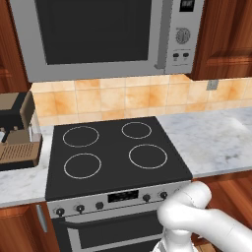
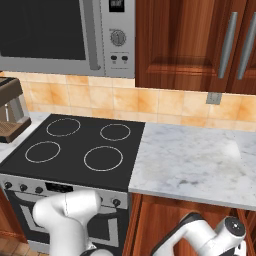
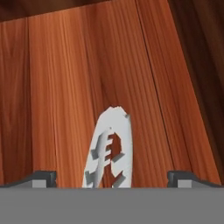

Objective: Take the tongs from the drawer on the right and place them on the dining counter next to the tray containing the hot dog.

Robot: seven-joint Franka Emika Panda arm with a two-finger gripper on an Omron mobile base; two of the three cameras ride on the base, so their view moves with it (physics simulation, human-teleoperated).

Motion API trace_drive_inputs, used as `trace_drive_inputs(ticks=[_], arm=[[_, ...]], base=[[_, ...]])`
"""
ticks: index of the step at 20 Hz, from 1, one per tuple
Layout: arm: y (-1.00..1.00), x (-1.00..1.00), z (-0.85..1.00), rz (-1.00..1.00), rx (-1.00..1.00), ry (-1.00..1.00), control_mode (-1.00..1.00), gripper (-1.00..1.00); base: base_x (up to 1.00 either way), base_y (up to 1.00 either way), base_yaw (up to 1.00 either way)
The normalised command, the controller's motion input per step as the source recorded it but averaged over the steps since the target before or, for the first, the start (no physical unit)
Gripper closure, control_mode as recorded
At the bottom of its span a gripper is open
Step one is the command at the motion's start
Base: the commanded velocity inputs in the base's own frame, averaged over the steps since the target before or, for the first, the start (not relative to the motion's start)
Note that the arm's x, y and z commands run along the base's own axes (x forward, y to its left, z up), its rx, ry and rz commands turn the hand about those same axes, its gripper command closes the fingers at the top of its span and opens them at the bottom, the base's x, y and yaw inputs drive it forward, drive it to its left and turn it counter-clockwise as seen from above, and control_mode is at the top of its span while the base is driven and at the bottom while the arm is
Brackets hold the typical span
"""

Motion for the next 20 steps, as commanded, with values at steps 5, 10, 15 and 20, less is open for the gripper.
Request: trace_drive_inputs(ticks=[5,10,15,20], arm=[[0.0,0.0,-0.2,0.0,0.0,0.0,-1.0,-1.0],[0.0,0.0,-0.22,0.0,-0.01,0.0,-1.0,-1.0],[0.0,0.0,-0.26,0.0,-0.01,0.0,-1.0,-1.0],[0.0,0.0,-0.19,0.0,-0.01,0.0,-1.0,-1.0]], base=[[0.0,0.0,0.0],[0.0,0.0,0.0],[0.0,0.0,0.0],[0.0,0.0,0.0]])
